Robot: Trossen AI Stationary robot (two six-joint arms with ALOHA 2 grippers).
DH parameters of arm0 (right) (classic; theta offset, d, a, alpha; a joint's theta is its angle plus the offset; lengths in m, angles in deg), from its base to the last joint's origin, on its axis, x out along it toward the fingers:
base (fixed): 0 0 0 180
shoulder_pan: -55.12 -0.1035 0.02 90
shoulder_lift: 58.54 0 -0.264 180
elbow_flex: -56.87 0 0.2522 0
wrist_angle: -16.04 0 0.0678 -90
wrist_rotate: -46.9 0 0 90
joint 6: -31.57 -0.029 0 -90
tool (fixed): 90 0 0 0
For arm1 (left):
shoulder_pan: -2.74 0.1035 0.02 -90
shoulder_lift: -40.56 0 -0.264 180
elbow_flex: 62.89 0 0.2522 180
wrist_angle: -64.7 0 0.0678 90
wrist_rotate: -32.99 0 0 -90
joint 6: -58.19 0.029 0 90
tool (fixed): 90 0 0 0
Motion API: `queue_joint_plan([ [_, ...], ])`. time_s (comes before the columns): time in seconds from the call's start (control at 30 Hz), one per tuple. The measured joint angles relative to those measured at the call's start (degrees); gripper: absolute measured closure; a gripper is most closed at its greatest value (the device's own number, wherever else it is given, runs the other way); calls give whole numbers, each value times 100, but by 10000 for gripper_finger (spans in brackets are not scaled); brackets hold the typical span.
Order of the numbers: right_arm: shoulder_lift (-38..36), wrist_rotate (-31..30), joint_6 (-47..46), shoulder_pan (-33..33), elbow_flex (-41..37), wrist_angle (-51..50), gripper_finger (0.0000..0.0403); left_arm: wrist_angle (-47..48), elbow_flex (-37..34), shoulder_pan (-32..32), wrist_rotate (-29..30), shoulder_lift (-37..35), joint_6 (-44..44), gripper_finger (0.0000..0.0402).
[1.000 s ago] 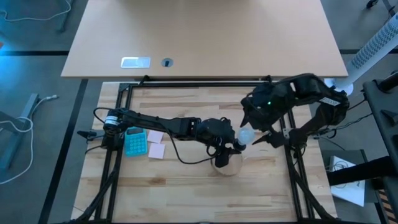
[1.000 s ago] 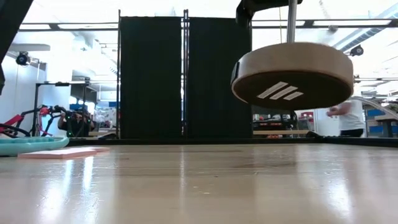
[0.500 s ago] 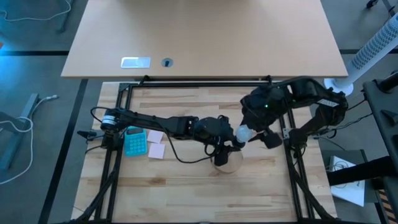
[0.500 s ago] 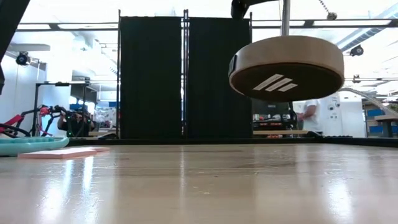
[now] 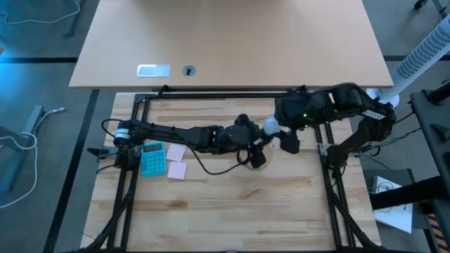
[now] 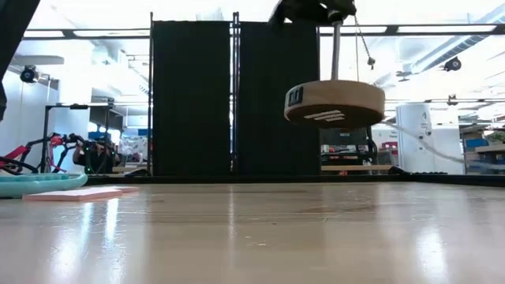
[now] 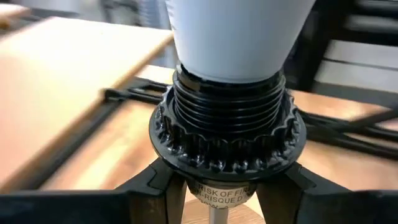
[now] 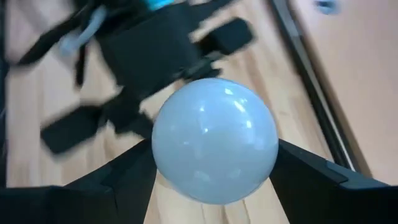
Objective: Screw lightbulb
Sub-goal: Insert the lightbulb into the lamp
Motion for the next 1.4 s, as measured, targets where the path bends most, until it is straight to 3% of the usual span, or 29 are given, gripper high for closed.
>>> queue_joint_plan([
  [0.17, 5, -693, -1243, 51, -2, 263, 134, -246, 0, 12, 873, 0, 309, 259],
  [0.3, 59, -1617, -2360, 96, -17, 550, 130, -622, 2, 72, 1430, 0, 727, 259],
  [0.4, 62, -1901, -2457, 119, -6, 691, 120, -652, 2, 157, 1516, 0, 777, 259],
  [0.5, 86, -1781, -2300, 121, 82, 584, 103, -646, -11, 221, 1251, -3, 774, 259],
  [0.6, -15, -1548, -2227, 121, 282, 483, 82, -430, -11, 260, 783, -53, 764, 259],
  [0.67, -173, -1295, -2119, 141, 487, 254, 68, -73, -10, 307, 168, -63, 747, 259],
  [0.8, -395, -362, -1535, 182, 765, -296, 54, 597, -49, 430, -1619, -40, 822, 259],
  [0.9, -613, 570, -269, 181, 728, -276, 55, 610, -75, 492, -2894, -11, 1360, 259],
  [1.0, -606, 1039, 520, 174, 691, -274, 60, 489, -79, 557, -4063, 49, 1706, 259],
  [1.23, -202, 1504, 1822, 177, 685, -272, 72, 538, -90, 616, -4707, 133, 1881, 259],
  [1.4, 197, 2149, 2359, 175, 673, -265, 79, 550, -90, 605, -4775, 133, 1822, 259],
])
